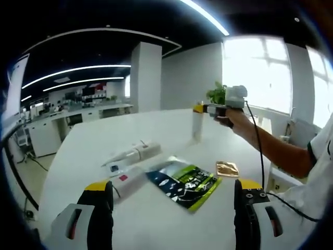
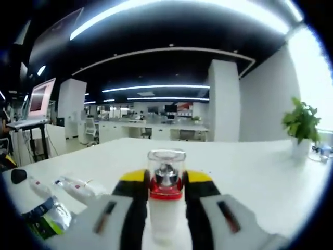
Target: Arrange the skincare products in the storage area until every visible bottle or jar stands upright without overlapping.
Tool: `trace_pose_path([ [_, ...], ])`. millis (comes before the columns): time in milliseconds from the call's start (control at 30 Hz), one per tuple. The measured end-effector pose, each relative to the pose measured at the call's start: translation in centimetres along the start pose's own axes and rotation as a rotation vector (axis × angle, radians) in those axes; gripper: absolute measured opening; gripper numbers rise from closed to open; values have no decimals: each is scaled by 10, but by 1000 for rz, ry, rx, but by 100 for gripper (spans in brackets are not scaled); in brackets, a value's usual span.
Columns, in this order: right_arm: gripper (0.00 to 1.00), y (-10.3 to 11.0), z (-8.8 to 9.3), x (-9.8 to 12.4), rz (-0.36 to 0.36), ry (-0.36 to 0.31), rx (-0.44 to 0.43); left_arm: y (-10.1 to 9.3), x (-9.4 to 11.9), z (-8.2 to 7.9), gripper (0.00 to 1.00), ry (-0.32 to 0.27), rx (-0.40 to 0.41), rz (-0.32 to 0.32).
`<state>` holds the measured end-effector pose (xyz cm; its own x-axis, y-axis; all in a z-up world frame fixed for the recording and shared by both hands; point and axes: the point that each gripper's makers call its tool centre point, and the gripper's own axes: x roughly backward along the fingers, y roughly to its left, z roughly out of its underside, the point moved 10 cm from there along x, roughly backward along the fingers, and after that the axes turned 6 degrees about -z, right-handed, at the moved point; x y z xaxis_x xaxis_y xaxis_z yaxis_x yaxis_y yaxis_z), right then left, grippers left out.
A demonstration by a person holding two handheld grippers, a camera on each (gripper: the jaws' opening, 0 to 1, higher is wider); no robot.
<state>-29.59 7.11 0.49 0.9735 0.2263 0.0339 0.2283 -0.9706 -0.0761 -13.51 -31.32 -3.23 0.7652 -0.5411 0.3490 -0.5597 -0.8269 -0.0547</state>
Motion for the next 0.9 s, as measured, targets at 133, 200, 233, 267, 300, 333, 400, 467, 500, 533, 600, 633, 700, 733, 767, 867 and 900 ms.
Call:
trace_pose_path([
  [133,26,-4,0,-2,20,-3,2,1,0,0,99,1,2,-2],
  [200,26,-5,0,-1,28,-6,3,1,-1,0,99,2,1,-1],
  [233,26,-6,0,-1,33,-9,3,1,-1,0,99,2,1,-1],
  [267,26,-7,0,-1,39,-11,0,1,-1,0,99,2,0,-1],
  [300,26,-7,1,-1,45,-13,-1,1,-1,0,99,1,0,0],
  [333,26,-7,1,-1,48,-15,0,1,-1,0,99,1,1,0],
  [400,26,-8,1,0,54,-14,2,1,-1,0,99,1,0,1],
  [467,26,-8,1,1,57,-16,3,1,-1,0,99,1,1,-1],
  [500,26,-9,1,1,56,-17,3,1,-1,0,99,2,1,-1],
  [533,26,-9,1,1,55,-18,2,1,-1,0,99,1,1,-1],
  [600,26,-9,1,1,53,-17,1,0,-1,0,99,1,1,0],
  [633,26,-8,1,1,51,-18,2,0,-1,0,99,0,1,0],
  [700,27,-8,1,2,50,-18,4,0,-1,0,99,1,1,1],
  [733,27,-8,1,2,49,-17,4,0,-1,0,99,2,1,1],
  [767,27,-8,1,1,49,-16,4,0,-1,0,99,2,0,1],
  [867,27,-9,0,1,48,-13,6,0,-1,0,99,2,2,2],
  [900,27,-9,0,1,47,-15,4,0,-1,0,99,1,2,1],
])
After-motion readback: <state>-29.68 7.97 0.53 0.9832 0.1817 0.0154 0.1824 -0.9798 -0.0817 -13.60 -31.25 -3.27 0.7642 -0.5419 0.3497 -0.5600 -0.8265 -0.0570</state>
